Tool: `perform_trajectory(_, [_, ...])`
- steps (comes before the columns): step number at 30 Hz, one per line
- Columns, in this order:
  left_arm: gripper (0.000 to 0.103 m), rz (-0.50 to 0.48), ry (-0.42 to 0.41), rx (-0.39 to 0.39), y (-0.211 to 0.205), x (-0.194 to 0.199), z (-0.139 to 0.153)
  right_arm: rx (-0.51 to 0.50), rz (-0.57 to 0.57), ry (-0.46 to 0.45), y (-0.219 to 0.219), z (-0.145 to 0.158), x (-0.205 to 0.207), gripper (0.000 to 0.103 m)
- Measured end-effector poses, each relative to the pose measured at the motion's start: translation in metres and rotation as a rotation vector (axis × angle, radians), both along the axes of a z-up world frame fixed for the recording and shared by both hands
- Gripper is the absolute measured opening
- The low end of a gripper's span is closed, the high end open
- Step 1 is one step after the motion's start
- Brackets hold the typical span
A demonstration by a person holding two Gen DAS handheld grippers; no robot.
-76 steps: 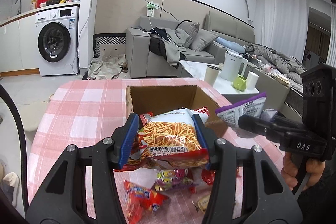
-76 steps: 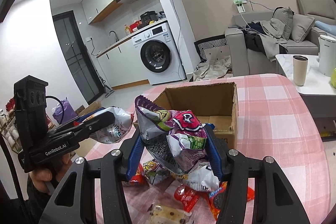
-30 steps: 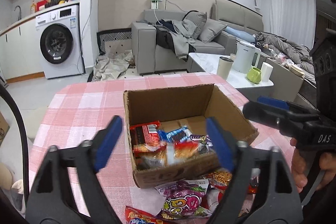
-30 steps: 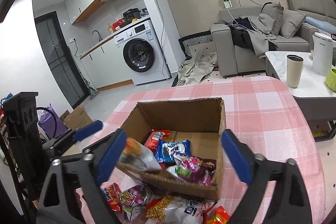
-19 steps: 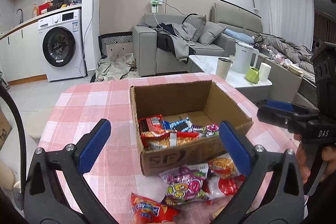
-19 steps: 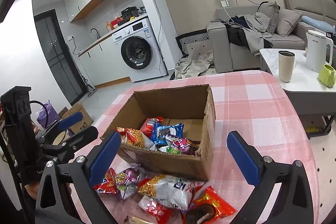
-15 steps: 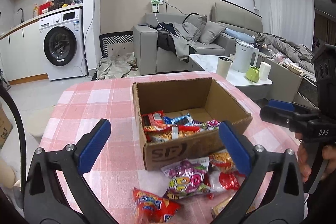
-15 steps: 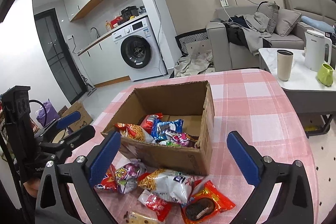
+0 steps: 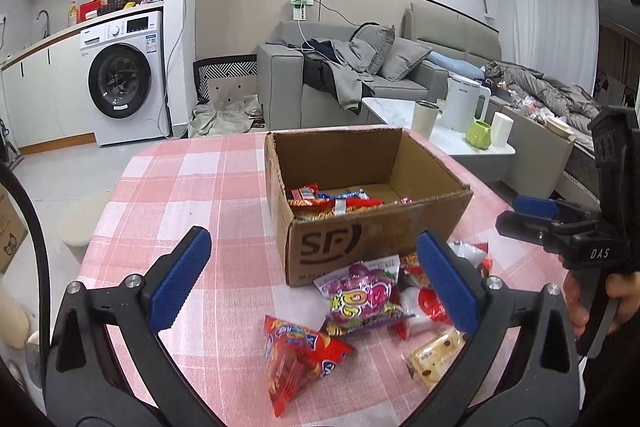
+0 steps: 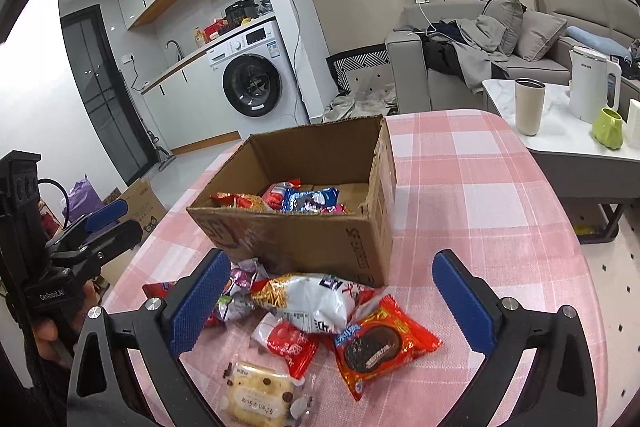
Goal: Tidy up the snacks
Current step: 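Withdraw both grippers back toward the remaining snacks on the table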
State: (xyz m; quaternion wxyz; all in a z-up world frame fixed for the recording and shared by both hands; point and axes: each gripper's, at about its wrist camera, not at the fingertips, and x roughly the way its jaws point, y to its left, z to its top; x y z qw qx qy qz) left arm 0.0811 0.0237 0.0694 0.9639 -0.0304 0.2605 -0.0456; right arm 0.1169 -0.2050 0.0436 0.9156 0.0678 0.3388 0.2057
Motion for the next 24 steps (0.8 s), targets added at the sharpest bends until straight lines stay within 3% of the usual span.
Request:
perform_trajectory(15, [0.103, -0.01, 0.105, 0.003, 0.004, 0.0, -0.029, -0.087, 0.036, 0.038, 0.002, -0.01, -0.006, 0.103])
perform_trajectory(24, [0.103, -0.027, 0.178, 0.053, -0.003, 0.012, -0.051, -0.137, 0.058, 0.092, 0.002, -0.026, 0.002, 0.103])
